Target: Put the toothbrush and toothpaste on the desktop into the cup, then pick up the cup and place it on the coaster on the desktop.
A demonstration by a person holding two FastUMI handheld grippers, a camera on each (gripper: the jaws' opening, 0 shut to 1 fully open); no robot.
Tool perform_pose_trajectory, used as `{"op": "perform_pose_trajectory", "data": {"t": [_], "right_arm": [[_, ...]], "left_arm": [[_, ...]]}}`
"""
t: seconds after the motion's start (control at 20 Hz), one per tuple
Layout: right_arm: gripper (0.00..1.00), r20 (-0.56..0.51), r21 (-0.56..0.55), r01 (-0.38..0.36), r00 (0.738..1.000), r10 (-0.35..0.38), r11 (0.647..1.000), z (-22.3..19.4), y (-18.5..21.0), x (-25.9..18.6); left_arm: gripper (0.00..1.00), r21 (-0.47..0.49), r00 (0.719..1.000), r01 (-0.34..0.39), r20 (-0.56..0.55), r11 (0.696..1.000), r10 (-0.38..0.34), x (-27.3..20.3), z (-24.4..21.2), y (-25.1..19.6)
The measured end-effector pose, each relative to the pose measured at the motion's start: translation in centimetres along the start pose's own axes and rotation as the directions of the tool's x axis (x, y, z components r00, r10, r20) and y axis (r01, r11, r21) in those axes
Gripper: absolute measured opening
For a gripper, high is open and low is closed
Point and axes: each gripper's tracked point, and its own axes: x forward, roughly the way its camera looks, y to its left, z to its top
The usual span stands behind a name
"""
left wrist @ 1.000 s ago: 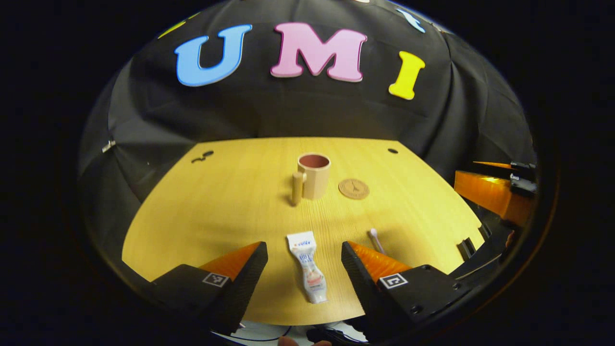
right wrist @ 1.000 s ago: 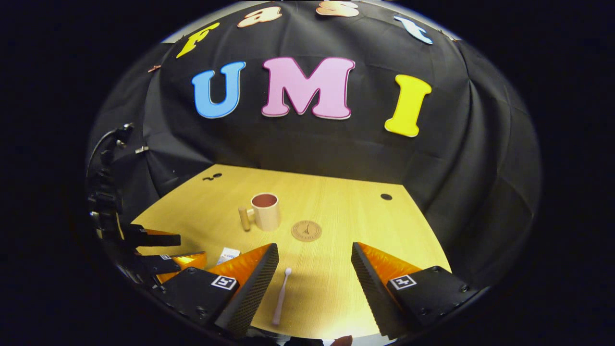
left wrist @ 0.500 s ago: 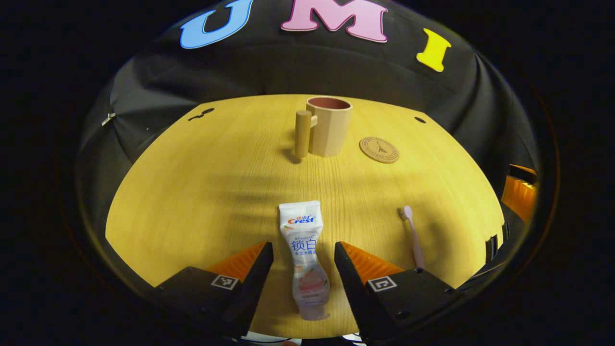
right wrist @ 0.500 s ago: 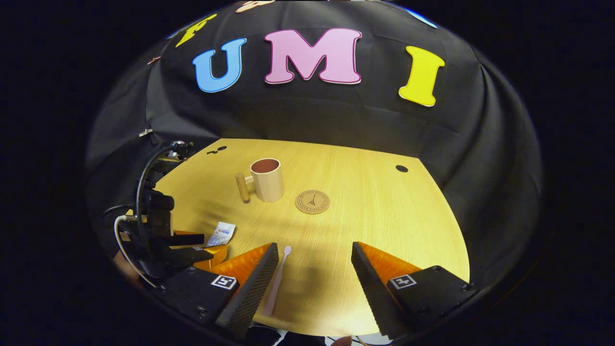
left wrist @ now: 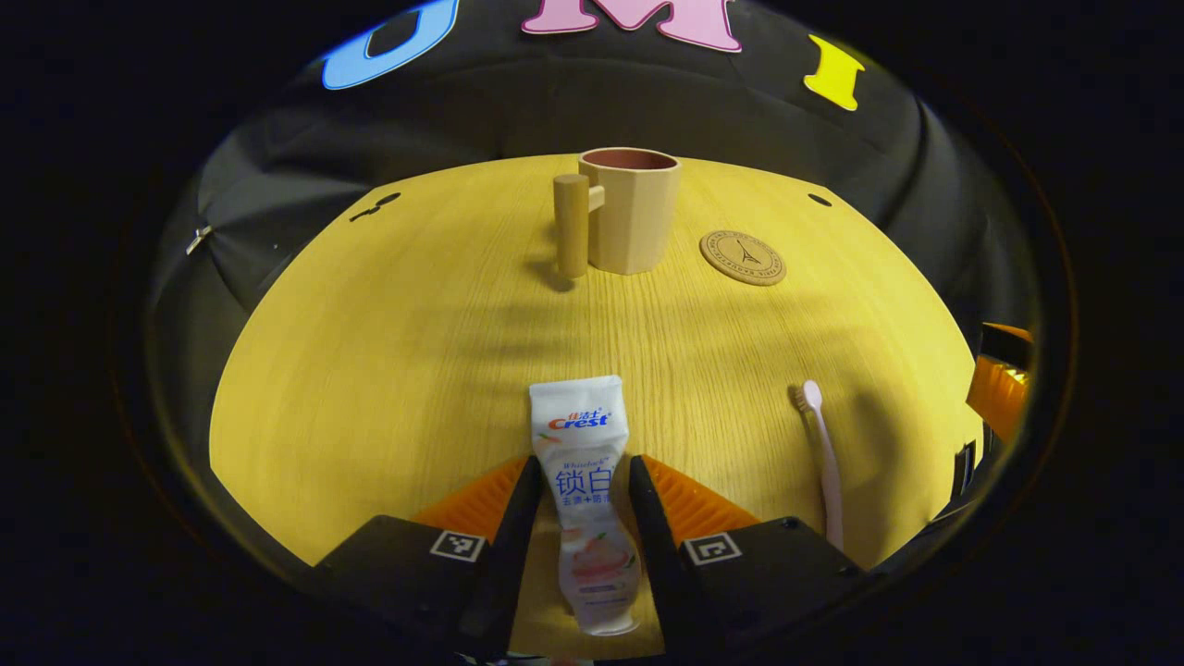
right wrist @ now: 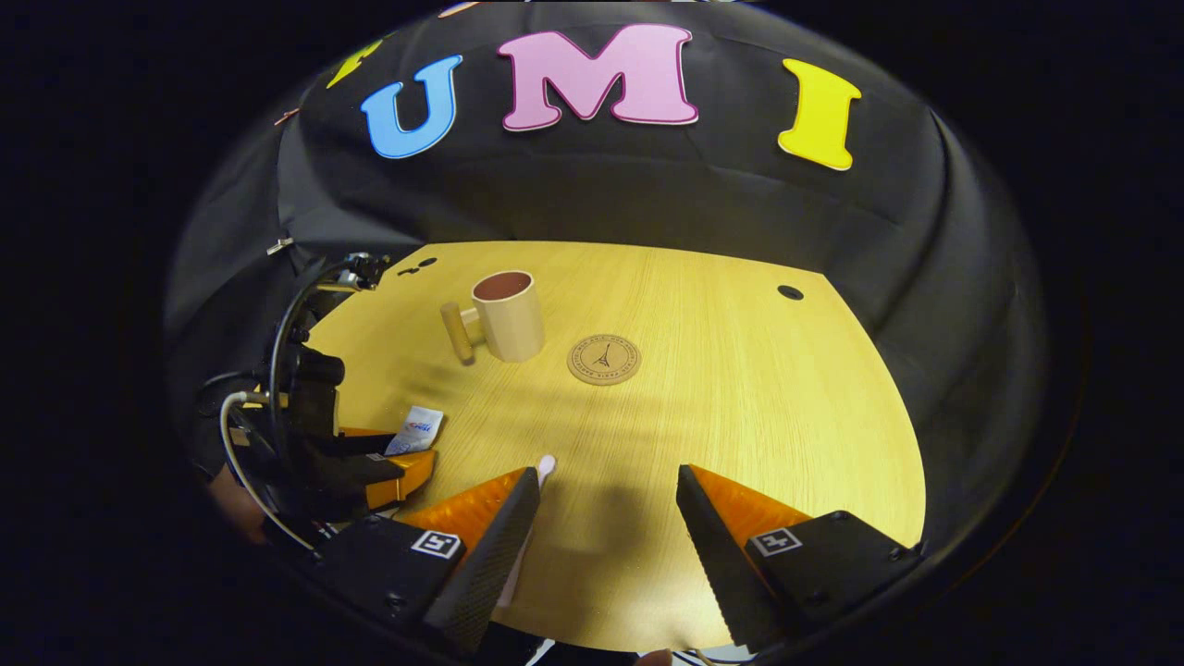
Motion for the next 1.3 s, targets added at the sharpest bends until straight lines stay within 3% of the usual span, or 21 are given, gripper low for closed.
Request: {"op": "perform_pose_trajectory", "data": {"t": [0.2,0.3,0.35,0.75,1.0,1.3], "right_arm": [[0.88,-0.087,0.020,-0.017,0.996,0.019,1.000,-2.4,1.1,1.5],[0.75,-0.125,0.042,-0.023,0.992,0.028,0.999,-3.2,2.1,2.1],[0.69,-0.142,0.050,-0.027,0.989,0.034,0.998,-3.5,2.9,2.6],[0.66,-0.274,0.081,0.019,0.962,0.004,0.997,-6.6,6.6,6.7],[0.63,-0.307,0.083,0.086,0.950,-0.056,0.993,-7.1,6.8,7.8],[0.49,-0.331,0.071,0.156,0.935,-0.125,0.985,-7.1,6.2,8.2]], "left_arm": [[0.47,-0.037,1.000,-0.005,-0.013,0.999,0.005,0.2,0.1,0.6],[0.31,-0.025,1.000,0.021,-0.018,0.999,-0.021,0.3,0.1,0.6],[0.34,-0.011,0.999,0.033,-0.018,0.999,-0.033,0.0,0.2,0.7],[0.19,0.028,0.988,0.152,-0.019,0.988,-0.151,-0.6,0.6,1.2],[0.18,0.054,0.977,0.210,0.033,0.976,-0.212,-2.2,2.1,3.1],[0.18,0.027,0.970,0.233,0.064,0.972,-0.235,-3.5,2.5,5.2]]}}
